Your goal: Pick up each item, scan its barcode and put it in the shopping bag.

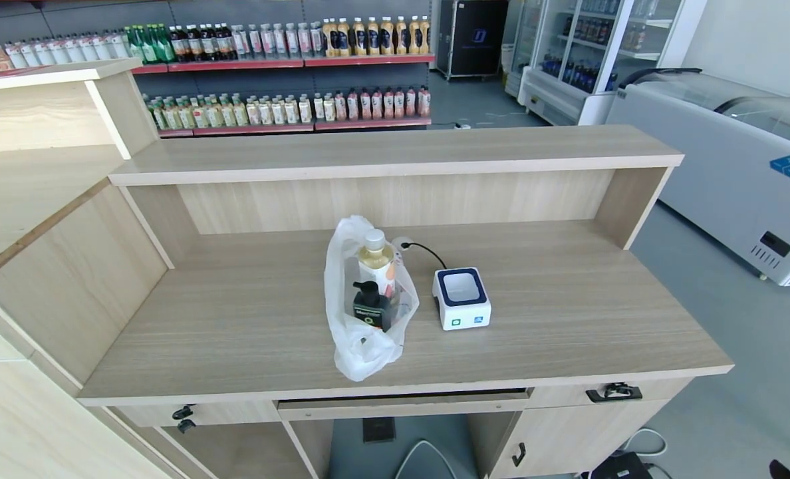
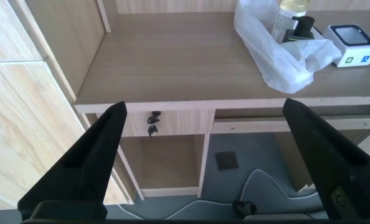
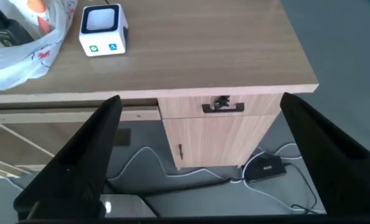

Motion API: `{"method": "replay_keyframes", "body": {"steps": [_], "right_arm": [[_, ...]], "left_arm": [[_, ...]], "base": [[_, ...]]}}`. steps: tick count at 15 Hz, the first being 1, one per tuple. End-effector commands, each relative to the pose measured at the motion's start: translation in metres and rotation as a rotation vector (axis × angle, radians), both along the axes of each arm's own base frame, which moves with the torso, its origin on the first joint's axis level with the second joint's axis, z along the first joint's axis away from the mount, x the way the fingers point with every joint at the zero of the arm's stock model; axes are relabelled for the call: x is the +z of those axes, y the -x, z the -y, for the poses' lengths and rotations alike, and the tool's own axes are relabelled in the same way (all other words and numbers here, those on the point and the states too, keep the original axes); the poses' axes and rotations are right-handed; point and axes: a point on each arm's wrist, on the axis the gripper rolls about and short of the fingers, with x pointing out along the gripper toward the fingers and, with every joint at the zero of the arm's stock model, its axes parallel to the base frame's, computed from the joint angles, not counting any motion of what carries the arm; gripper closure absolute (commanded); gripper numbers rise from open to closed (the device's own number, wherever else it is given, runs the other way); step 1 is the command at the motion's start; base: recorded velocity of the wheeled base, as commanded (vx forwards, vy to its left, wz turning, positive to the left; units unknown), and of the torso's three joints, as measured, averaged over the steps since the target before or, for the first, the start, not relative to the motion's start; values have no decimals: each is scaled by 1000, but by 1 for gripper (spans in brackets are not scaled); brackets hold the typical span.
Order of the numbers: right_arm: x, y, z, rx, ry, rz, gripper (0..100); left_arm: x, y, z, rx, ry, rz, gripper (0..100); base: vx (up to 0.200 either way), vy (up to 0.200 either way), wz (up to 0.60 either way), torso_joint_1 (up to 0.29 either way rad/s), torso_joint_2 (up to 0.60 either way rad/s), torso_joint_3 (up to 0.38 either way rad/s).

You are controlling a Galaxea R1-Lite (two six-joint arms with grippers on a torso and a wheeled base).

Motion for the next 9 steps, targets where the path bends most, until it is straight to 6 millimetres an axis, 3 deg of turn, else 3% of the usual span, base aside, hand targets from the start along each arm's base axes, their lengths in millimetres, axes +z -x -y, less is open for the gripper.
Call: {"method": "replay_keyframes", "body": {"steps": [1, 9], "right_arm": [[-25, 32, -1, 1, 13, 109, 0], [-32, 38, 1, -28, -53, 124, 0]], "left_arm": [[0, 0, 0, 0, 1, -1, 0], [0, 0, 0, 0, 1, -1, 0]], "base": [[0, 0, 0, 0, 0, 0], [0, 0, 0, 0, 0, 0]]}}
